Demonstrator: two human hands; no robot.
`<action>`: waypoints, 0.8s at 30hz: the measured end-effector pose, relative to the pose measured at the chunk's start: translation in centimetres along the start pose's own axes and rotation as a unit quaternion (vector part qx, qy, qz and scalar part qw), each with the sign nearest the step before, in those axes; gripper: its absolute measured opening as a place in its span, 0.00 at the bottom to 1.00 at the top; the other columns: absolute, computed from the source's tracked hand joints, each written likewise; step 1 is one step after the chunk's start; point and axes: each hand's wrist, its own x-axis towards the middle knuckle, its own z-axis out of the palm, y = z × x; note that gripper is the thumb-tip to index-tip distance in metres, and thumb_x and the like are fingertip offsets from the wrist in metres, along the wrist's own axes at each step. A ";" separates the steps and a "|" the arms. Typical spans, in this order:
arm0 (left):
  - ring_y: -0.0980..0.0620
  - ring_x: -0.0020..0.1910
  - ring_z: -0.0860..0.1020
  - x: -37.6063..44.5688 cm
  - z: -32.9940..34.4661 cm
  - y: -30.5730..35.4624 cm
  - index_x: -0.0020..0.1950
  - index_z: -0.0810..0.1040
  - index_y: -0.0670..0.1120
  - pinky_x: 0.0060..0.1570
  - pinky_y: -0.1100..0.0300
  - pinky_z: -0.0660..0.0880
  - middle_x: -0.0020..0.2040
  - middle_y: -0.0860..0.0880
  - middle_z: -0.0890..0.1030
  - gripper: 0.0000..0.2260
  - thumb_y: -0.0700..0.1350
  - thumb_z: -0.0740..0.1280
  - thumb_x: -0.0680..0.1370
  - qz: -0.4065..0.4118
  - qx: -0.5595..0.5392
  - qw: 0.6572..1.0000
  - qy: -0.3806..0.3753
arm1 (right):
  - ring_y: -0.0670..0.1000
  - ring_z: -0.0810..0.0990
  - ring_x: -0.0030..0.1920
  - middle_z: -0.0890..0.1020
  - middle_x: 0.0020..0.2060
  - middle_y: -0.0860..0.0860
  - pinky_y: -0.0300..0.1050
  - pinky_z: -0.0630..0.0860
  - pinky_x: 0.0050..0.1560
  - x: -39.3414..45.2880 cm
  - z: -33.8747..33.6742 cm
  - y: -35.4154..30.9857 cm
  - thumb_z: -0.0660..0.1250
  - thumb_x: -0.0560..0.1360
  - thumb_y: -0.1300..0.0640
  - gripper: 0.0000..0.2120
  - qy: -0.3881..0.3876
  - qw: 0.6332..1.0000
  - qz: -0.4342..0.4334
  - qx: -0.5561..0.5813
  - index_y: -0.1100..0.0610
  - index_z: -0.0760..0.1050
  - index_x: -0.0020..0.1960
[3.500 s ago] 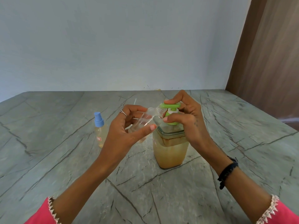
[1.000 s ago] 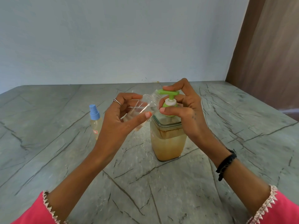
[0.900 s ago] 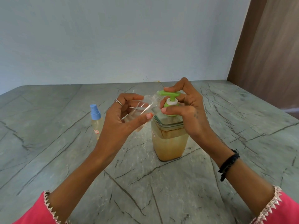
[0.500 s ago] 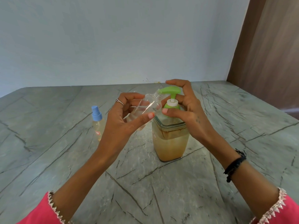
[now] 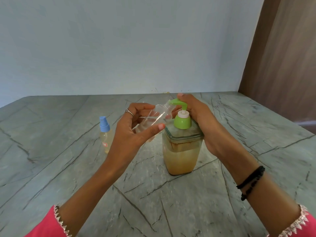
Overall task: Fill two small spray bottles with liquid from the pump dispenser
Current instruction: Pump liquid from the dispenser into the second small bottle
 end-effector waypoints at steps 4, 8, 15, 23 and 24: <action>0.58 0.52 0.80 0.0 0.1 0.1 0.52 0.74 0.54 0.44 0.64 0.78 0.49 0.53 0.81 0.17 0.47 0.72 0.65 0.000 -0.001 1.000 -0.001 | 0.48 0.82 0.38 0.85 0.43 0.50 0.41 0.79 0.40 0.3 -0.4 -0.2 0.65 0.74 0.45 0.18 -0.026 0.997 0.029 0.071 0.55 0.78 0.57; 0.58 0.52 0.79 -0.1 0.1 0.0 0.52 0.74 0.53 0.47 0.63 0.78 0.49 0.54 0.81 0.17 0.47 0.73 0.65 0.001 0.005 1.000 -0.005 | 0.52 0.80 0.47 0.83 0.50 0.56 0.49 0.77 0.53 0.7 -0.6 0.0 0.67 0.74 0.54 0.14 -0.008 0.992 0.008 0.129 0.59 0.77 0.57; 0.61 0.49 0.79 -0.3 0.0 0.1 0.51 0.74 0.54 0.42 0.71 0.75 0.47 0.56 0.81 0.17 0.48 0.74 0.64 -0.005 0.012 1.000 -0.005 | 0.47 0.83 0.39 0.86 0.41 0.51 0.39 0.79 0.45 1.0 -0.6 0.3 0.65 0.75 0.62 0.06 -0.021 0.990 -0.072 0.116 0.52 0.75 0.43; 0.61 0.50 0.79 -0.3 0.0 0.1 0.52 0.74 0.52 0.41 0.68 0.77 0.49 0.54 0.81 0.17 0.47 0.74 0.66 -0.008 -0.002 1.000 -0.012 | 0.45 0.83 0.37 0.84 0.38 0.49 0.40 0.78 0.41 1.1 -0.5 0.8 0.65 0.75 0.58 0.03 -0.014 0.989 -0.073 0.124 0.53 0.78 0.44; 0.61 0.50 0.79 -0.3 0.0 0.2 0.52 0.74 0.52 0.41 0.69 0.77 0.48 0.54 0.81 0.17 0.47 0.74 0.66 -0.006 -0.003 1.000 -0.011 | 0.45 0.82 0.37 0.83 0.38 0.49 0.39 0.78 0.40 1.0 -0.4 0.8 0.65 0.75 0.56 0.04 -0.018 0.990 -0.071 0.117 0.54 0.78 0.45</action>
